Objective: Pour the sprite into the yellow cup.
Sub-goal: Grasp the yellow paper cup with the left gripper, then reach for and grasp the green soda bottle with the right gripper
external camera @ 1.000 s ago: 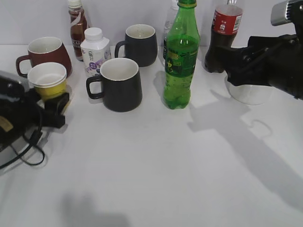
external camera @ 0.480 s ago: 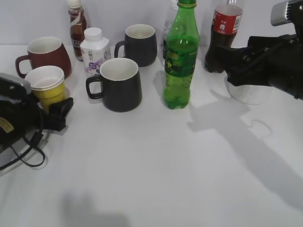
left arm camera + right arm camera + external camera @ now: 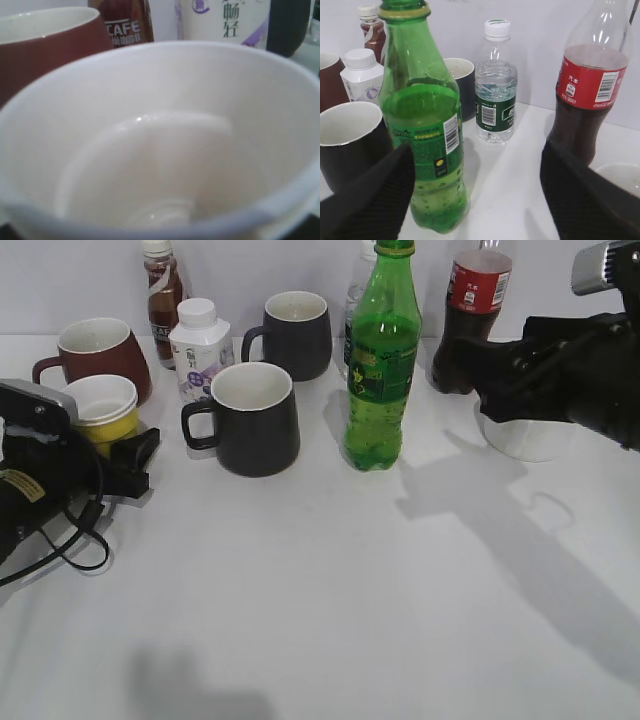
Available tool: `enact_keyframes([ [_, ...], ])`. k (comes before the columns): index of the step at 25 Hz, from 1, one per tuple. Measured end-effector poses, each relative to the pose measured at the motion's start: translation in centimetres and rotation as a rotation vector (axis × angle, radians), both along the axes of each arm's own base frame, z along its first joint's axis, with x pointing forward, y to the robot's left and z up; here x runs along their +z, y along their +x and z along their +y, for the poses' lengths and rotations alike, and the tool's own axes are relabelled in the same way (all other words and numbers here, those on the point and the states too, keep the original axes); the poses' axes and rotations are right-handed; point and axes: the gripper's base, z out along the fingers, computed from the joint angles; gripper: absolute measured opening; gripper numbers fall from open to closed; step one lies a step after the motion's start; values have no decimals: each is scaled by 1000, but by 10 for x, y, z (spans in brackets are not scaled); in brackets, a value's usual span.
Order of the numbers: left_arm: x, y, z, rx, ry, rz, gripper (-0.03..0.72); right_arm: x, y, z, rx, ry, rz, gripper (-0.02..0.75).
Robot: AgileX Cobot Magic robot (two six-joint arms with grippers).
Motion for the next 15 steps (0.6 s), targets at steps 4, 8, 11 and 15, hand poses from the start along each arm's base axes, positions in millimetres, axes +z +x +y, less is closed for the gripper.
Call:
enact_keyframes([
  [4, -1, 0, 0, -1, 0, 1, 444, 0, -1, 2, 23, -22, -11, 587],
  [8, -1, 0, -1, -13, 1, -1, 419, 0, -1, 6, 77, -69, -36, 587],
  [11, 3, -2, -3, -39, 6, -10, 419, -7, 6, 13, 121, -90, -16, 587],
  [15, 19, -8, -4, -64, 5, -46, 419, -29, 19, 25, 184, -117, 49, 609],
])
